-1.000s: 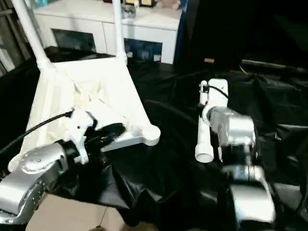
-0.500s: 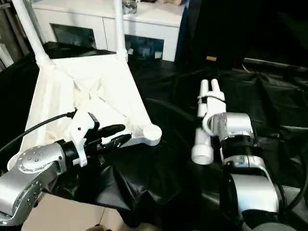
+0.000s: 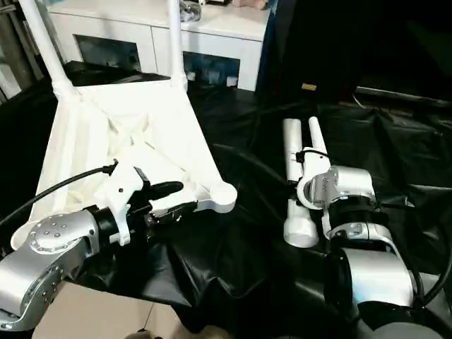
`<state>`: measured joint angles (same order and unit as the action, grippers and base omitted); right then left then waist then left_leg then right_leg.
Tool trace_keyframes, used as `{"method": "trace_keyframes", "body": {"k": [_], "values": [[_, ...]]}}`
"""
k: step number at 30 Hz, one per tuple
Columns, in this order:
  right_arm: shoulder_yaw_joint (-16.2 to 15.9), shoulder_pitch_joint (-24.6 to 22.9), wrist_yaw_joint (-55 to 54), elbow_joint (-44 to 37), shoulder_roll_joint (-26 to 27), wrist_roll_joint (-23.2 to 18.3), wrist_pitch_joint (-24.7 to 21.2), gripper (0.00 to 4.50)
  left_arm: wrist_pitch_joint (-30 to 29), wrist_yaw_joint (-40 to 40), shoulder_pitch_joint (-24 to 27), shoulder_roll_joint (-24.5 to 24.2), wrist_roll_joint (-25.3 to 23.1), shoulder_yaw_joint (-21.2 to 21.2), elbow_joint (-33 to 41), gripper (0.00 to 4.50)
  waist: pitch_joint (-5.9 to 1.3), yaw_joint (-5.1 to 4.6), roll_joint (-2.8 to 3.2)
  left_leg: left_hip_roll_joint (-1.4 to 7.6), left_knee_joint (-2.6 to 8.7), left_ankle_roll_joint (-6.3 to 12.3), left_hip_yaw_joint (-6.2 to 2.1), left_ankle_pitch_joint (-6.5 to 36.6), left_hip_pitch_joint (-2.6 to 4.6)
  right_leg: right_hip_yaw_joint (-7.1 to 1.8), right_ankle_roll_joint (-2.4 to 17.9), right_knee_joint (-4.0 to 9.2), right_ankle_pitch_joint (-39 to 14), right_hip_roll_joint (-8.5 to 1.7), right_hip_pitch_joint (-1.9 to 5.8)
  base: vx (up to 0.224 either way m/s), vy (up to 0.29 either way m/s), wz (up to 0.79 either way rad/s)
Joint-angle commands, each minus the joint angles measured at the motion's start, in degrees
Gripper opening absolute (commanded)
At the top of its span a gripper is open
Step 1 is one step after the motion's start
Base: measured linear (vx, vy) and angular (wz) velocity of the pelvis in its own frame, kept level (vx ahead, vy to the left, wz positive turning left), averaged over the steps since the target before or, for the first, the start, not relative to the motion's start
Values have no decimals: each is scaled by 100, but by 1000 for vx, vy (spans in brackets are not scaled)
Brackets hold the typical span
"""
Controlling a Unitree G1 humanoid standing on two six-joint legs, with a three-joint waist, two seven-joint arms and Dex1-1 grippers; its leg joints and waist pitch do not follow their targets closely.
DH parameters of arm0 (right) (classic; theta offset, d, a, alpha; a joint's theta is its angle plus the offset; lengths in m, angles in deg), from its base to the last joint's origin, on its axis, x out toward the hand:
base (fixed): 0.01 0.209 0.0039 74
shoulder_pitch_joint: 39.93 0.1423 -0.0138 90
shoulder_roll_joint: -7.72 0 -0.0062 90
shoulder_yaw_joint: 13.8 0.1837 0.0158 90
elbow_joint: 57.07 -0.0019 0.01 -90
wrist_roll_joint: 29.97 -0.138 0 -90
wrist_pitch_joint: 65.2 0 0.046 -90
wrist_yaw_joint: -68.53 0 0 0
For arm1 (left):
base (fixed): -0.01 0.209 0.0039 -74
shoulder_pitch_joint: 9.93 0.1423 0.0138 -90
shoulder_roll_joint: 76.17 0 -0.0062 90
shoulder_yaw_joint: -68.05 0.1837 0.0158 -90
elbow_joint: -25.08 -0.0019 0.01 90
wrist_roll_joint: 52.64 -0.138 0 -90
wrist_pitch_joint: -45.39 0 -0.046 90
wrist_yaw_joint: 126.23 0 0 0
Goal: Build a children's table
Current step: Pick table leg
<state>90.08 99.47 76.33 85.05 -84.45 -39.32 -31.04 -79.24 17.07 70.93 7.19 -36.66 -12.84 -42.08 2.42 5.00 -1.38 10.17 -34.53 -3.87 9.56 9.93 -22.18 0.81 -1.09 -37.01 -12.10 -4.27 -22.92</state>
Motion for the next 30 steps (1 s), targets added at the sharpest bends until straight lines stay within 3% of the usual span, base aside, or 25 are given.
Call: {"method": "trace_keyframes", "body": {"k": [1,3,6,10,11,15,16,17,21,25,26,27,28,30], "values": [[144,65,-100,121,-43,-106,6,182,2,23,-61,-50,-38,53,110,278,-329,-3,-24,157,393,-320,7,1193,103,-118,915,471,-952,-229,195,0,0,0],[390,104,-164,37,-45,-281,1,180,13,83,-158,-3,-18,1,43,278,-322,0,-97,159,398,-306,16,1234,104,-115,876,484,-1052,-227,191,0,0,0],[807,104,-54,-384,-46,-639,-155,179,-131,437,-614,525,225,-269,-261,278,-339,24,-80,154,384,-316,20,1134,115,-117,882,462,-905,-226,203,0,0,0],[1003,95,233,-733,-4,-934,-159,179,-233,668,-1046,930,392,-406,-590,278,-339,44,-115,148,380,-232,24,953,78,-115,939,449,-552,-228,240,0,0,0],[1027,52,654,-999,74,-1177,-11,179,-359,845,-1386,1261,629,-581,-910,278,-333,45,-88,141,371,-217,33,969,86,-120,937,467,-581,-228,224,0,0,0],[760,-400,1883,-1910,290,-1712,243,179,-636,1383,-2014,2013,1174,-1092,-1690,278,-359,59,-92,153,356,-56,16,796,67,-122,1060,456,-283,-251,275,0,0,0],[760,-400,1883,-1910,290,-1712,243,178,-636,1383,-2014,2013,1174,-1092,-1690,278,-359,59,-92,153,356,-56,16,796,67,-122,1060,456,-283,-251,275,0,0,0],[626,-639,2312,-2388,359,-1987,113,178,-744,1463,-2218,2180,1258,-1209,-2010,278,-367,89,-123,155,347,87,22,610,57,-116,1159,449,-45,-249,310,0,0,0],[405,-1006,3003,-3229,380,-2479,-112,178,-859,1452,-2483,2317,1345,-1317,-2399,278,-362,155,-118,171,350,227,16,497,89,-113,1188,463,13,-249,306,0,0,0],[109,-1432,3706,-4066,361,-2877,-83,178,-860,1544,-2786,2509,1597,-1550,-2752,278,-351,196,-138,192,363,209,17,569,101,-109,1223,478,-83,-260,294,0,0,0],[74,-1480,3777,-4148,362,-2911,-73,178,-876,1561,-2822,2532,1621,-1571,-2786,278,-357,226,-117,214,363,195,6,595,118,-117,1243,465,-77,-285,293,0,0,0],[32,-1532,3867,-4231,362,-2927,-59,178,-918,1566,-2843,2547,1614,-1550,-2814,278,-347,219,-143,211,378,183,-1,569,103,-106,1254,469,-75,-280,293,0,0,0],[6,-1559,3925,-4278,364,-2929,-43,178,-951,1569,-2841,2556,1594,-1517,-2821,278,-340,242,-127,223,379,137,7,628,130,-105,1279,479,-164,-286,265,0,0,0],[-20,-1605,4024,-4373,369,-2972,-28,178,-990,1605,-2837,2582,1592,-1493,-2842,278,-335,243,-143,214,390,78,8,689,114,-103,1248,491,-315,-291,282,0,0,0]]}}
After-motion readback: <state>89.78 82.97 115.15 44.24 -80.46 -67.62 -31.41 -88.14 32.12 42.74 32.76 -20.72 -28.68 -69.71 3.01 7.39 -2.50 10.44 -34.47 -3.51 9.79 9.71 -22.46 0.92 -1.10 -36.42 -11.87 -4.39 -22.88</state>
